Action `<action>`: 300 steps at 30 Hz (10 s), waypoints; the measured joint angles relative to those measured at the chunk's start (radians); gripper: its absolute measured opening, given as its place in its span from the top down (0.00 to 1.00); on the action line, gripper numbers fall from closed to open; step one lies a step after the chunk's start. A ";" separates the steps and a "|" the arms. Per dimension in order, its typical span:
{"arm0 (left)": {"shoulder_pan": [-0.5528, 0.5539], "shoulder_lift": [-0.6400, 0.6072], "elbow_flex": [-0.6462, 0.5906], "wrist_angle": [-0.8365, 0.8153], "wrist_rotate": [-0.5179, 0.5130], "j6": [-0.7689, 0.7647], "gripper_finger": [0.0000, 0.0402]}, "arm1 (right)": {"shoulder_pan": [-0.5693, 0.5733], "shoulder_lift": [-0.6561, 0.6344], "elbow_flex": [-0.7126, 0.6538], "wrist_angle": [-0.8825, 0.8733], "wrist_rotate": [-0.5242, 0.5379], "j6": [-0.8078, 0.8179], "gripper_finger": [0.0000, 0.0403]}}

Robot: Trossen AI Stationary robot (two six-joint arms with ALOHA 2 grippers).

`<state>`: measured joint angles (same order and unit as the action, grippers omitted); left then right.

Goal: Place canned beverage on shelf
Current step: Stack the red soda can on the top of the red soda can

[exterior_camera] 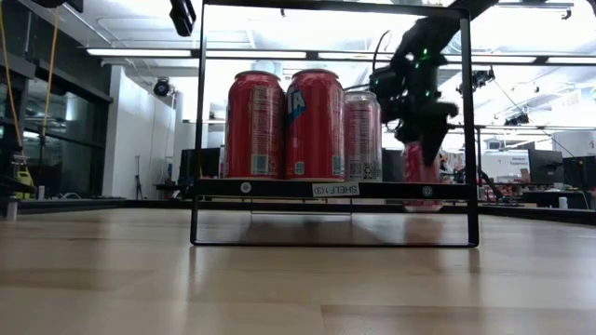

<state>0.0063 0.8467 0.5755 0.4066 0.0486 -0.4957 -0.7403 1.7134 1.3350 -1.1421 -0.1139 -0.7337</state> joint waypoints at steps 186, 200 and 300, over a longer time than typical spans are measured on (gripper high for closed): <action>0.734 0.413 0.687 -0.714 0.469 0.706 0.62 | 0.277 0.091 1.023 -0.102 -0.021 0.362 0.08; 0.832 0.428 0.121 0.242 0.508 0.343 0.62 | 0.274 0.071 1.022 -0.108 -0.061 0.583 0.08; 0.731 0.563 0.121 0.232 0.386 0.460 0.62 | 0.318 0.303 0.972 0.180 0.106 0.883 0.95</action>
<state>0.7368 1.4097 0.6964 0.6388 0.4348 -0.0357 -0.4225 2.0164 2.3071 -0.9622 -0.0074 0.1494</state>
